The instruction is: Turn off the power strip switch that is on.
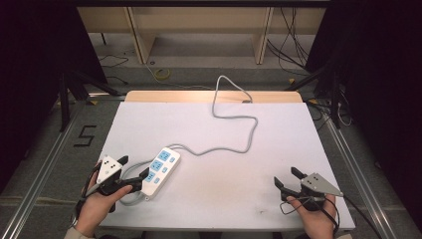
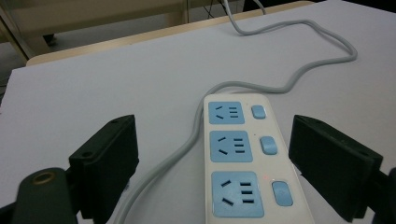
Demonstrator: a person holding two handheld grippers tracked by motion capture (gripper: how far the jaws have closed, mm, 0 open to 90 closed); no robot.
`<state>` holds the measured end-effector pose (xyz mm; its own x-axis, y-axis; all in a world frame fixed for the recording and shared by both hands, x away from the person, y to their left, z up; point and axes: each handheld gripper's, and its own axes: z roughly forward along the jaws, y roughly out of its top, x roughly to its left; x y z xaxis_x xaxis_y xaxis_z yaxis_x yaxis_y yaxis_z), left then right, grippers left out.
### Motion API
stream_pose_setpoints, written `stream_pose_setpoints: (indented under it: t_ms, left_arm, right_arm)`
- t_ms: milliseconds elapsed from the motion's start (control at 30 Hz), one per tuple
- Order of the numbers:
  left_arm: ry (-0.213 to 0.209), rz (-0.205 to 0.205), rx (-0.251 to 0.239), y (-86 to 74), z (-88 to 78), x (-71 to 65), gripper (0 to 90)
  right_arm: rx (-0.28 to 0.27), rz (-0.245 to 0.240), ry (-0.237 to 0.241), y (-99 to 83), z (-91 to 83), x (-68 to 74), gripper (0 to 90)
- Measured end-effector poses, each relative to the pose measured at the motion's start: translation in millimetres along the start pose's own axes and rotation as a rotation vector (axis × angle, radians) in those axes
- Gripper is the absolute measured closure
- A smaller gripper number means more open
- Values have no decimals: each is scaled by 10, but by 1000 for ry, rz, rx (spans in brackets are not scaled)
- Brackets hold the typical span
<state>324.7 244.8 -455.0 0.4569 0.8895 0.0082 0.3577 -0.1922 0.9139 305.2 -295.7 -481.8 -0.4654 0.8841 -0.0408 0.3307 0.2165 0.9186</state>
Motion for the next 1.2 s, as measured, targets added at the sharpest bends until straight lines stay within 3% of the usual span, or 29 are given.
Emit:
stream_pose_setpoints:
  t_ms: [367, 500, 533, 567, 667, 767, 800, 833, 967, 1200]
  left_arm:
    - [0, 11, 5, 12, 6, -33, 186]
    - [-25, 18, -11, 28, -2, -36, 282]
    - [-24, 15, -21, 37, -4, -39, 363]
    - [-26, 13, -22, 51, -9, -38, 363]
    - [-19, -7, -36, 96, -18, -36, 560]
    - [10, 5, -28, 132, -20, -46, 697]
    - [23, 12, -25, 141, -19, -57, 697]
    - [32, 24, -21, 151, -22, -64, 806]
    - [42, 36, 8, 188, -11, -79, 888]
    - [31, 59, 50, 214, 30, -89, 893]
  right_arm:
    - [-3, -4, -1, 2, -8, 14, 296]
    - [0, -5, 1, 2, -7, 16, 296]
    - [1, -5, 2, 0, -6, 15, 296]
    - [1, -5, 2, 0, -6, 15, 296]
    - [0, -4, 2, 1, -5, 17, 296]
    - [0, -4, 2, 1, 2, 20, 296]
    - [1, -4, 3, 1, 3, 22, 296]
    - [2, -8, 6, 2, 5, 25, 296]
    - [0, -11, 7, 5, 9, 31, 296]
    - [3, -14, 9, 6, 15, 35, 296]
